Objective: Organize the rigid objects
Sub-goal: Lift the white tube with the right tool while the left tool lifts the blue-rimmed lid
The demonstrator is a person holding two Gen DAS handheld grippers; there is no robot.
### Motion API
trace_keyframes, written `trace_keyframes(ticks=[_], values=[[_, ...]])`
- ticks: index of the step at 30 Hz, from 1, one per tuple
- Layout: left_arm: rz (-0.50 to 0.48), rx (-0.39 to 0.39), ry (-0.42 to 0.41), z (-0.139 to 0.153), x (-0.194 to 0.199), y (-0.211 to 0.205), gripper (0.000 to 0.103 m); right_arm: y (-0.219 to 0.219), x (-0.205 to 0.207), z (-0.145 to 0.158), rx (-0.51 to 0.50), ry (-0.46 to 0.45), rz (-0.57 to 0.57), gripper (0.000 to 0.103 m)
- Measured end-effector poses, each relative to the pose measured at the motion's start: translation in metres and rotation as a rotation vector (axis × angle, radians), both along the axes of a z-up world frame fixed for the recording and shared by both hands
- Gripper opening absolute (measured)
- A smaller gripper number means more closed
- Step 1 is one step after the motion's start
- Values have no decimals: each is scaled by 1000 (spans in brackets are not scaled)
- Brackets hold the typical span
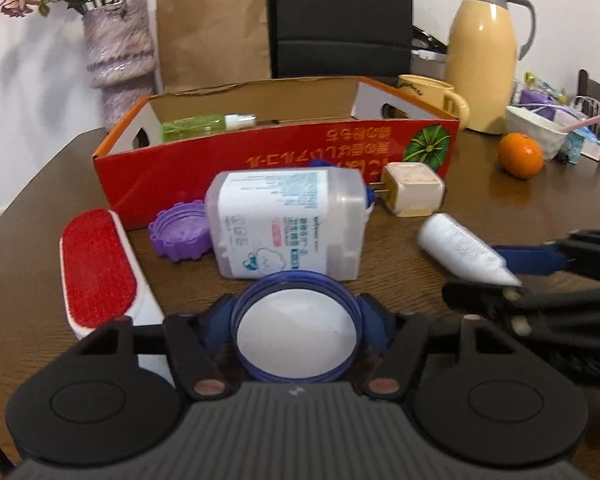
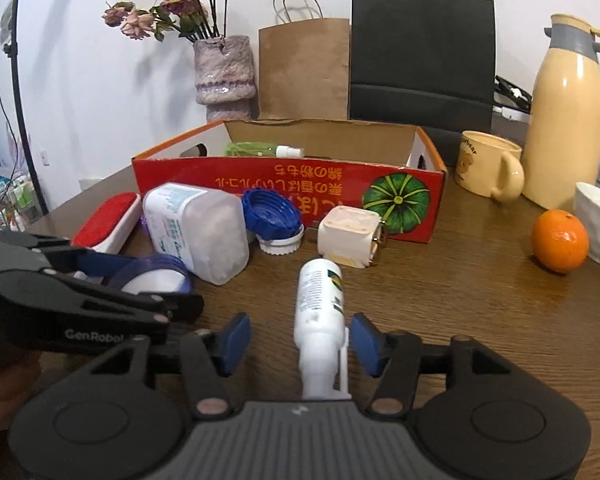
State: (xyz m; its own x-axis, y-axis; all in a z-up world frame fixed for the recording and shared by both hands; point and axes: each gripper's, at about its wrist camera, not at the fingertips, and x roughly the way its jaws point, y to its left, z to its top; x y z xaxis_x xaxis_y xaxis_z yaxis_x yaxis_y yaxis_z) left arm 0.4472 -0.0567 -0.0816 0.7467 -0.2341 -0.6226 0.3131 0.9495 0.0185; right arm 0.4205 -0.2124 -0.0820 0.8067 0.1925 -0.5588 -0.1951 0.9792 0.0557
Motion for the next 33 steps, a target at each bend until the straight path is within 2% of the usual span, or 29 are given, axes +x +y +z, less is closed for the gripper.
trace_keyframes(ticks=[6,11,20,26,33], values=[[-13,16,-24,1,-13,-10,67,-1,-3,0,-1,-1,-11,26],[11,6,-89,16,-34,-9,66,-1,-17,11,-1,-32,-13,26],[68,-76,-295,105,-65,8,66,-13,-47,92,16,-205,-15,26],[85,-110,-374,150,-90,16,67,-20,-73,149,7,-318,-34,26],[95,-134,-428,187,-116,23,67,-27,-98,191,44,-364,-27,26]])
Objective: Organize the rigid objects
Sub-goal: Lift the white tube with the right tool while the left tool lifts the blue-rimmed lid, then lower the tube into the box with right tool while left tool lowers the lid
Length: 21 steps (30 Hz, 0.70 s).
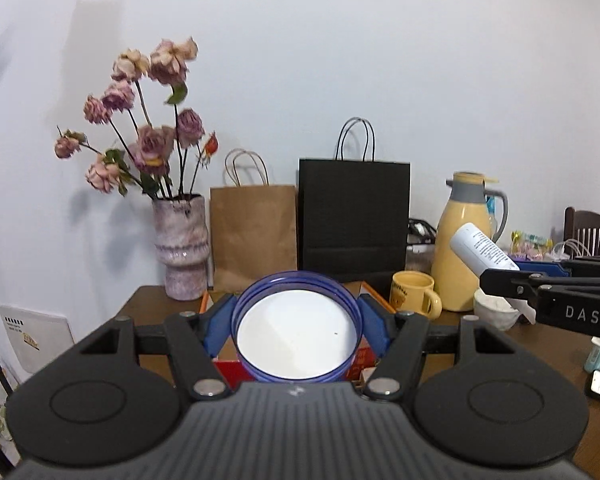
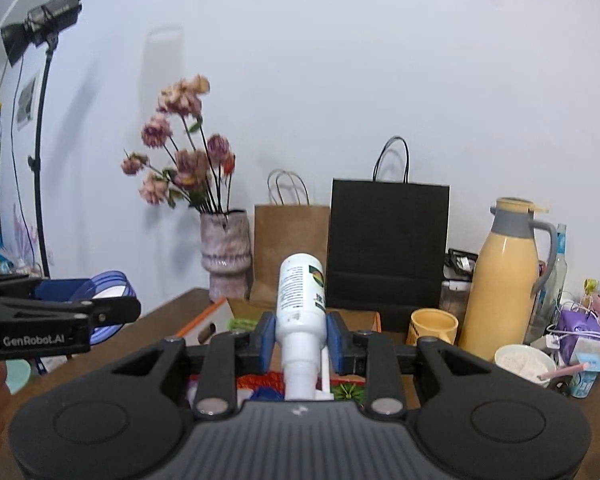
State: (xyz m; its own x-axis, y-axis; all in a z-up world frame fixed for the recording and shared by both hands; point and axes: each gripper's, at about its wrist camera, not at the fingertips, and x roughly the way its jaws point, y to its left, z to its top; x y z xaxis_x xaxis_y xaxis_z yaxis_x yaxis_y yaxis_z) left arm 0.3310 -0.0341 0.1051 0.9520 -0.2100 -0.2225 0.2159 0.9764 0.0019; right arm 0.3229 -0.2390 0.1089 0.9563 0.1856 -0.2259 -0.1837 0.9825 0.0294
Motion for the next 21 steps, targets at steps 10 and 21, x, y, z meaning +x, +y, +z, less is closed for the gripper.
trace_keyframes(ticks=[10,21], values=[[-52,-70,116,19,29,12,66,-8,27,18,79,89,63,26],[2,-43,263,55,168,4,66,-22,164,43,122,252,62,26]])
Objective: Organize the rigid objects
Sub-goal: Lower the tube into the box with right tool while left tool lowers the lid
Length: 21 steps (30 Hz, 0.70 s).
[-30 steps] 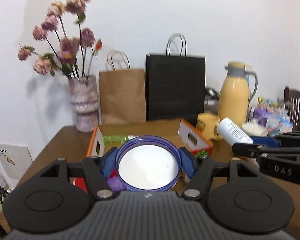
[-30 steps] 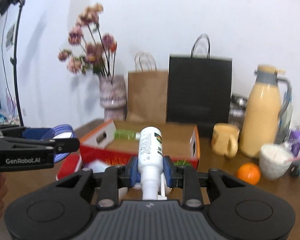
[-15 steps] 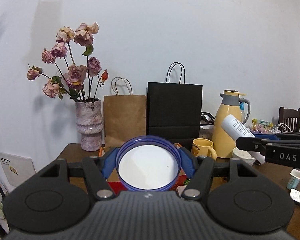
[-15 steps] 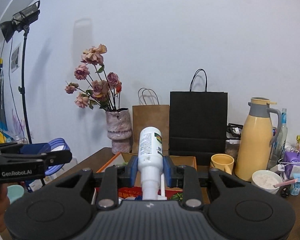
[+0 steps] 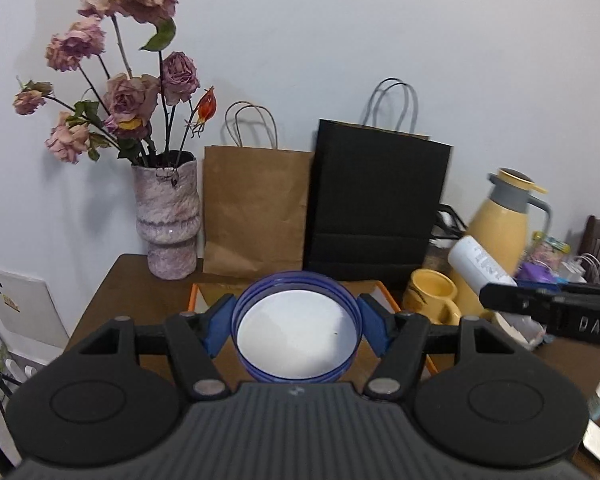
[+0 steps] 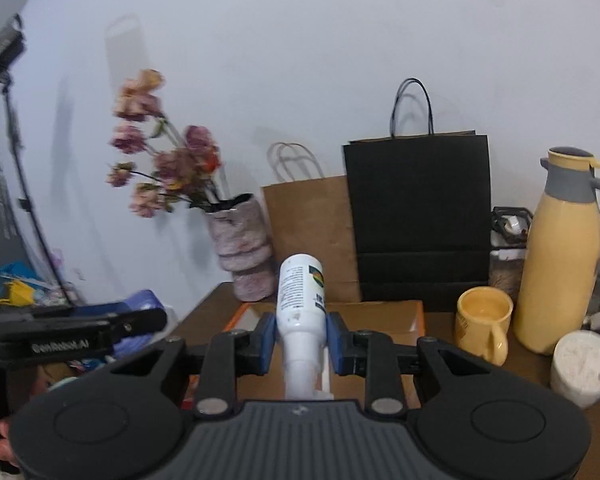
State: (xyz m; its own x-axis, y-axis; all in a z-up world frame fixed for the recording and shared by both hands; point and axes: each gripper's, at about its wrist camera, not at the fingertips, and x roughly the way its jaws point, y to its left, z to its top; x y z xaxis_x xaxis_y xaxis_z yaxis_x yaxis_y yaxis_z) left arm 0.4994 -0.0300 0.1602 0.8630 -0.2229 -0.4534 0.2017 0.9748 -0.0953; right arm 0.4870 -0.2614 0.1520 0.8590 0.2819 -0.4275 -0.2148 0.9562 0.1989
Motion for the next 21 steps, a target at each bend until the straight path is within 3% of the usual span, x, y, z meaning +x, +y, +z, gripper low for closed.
trace_keyframes(ticks=[13,16,21], values=[[79,36,162,-12,164,-12,67,1,172,-26,-106,199,-87,26],[96,51,218,-30,194,-19,67,5,202,-42,-146,255,-99,26],[90,60,342,-83,235,-40,67,8,241,-88,-195,355,-107,26]])
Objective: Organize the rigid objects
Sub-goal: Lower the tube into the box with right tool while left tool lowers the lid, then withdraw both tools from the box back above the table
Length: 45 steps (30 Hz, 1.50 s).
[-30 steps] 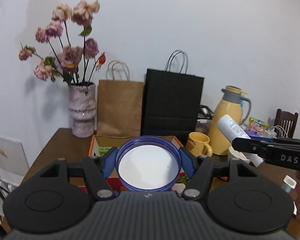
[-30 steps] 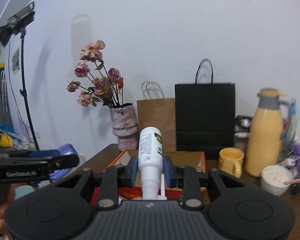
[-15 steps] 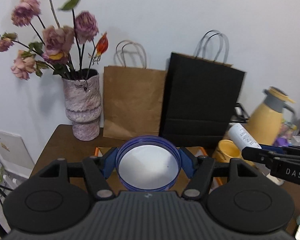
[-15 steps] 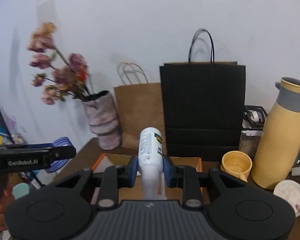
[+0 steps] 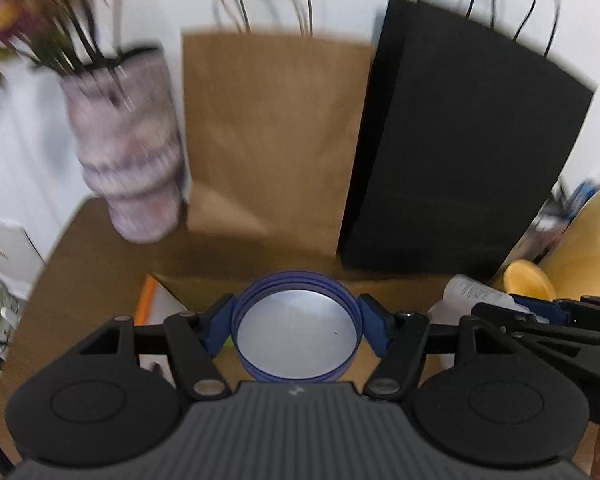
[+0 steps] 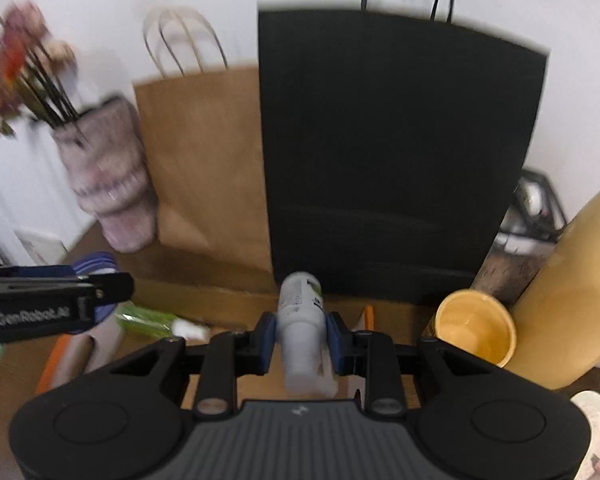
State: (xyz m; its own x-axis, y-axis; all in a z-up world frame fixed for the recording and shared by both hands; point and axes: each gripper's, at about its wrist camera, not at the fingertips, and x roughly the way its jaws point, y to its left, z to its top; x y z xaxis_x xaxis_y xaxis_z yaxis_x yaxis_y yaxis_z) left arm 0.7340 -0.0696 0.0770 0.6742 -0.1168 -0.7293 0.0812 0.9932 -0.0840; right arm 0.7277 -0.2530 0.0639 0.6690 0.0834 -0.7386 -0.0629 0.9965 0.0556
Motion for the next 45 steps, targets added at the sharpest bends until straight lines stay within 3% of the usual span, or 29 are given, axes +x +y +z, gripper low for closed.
trace_keyframes(ticks=[6,11,18,21,24,28,32,37,45], values=[[5,37,122,-66,32,-18,67,1,28,-64,-16,112,-10,26],[-1,58,207,-106,46,-24,67,6,40,-94,-32,158,3,26],[10,100,227,-124,56,-30,68,20,45,-100,-128,151,26,27],[25,81,241,-123,57,-28,71,22,46,-101,-147,154,38,31],[30,87,247,-119,54,-27,73,20,45,-99,-122,166,43,35],[51,77,244,-108,48,-16,79,14,38,-91,-88,148,30,55],[69,57,245,-87,34,-7,88,13,23,-70,-60,133,15,57],[80,46,210,-46,7,3,99,13,-6,-26,-48,91,6,69],[81,63,109,19,-61,10,102,21,-72,31,-56,13,10,74]])
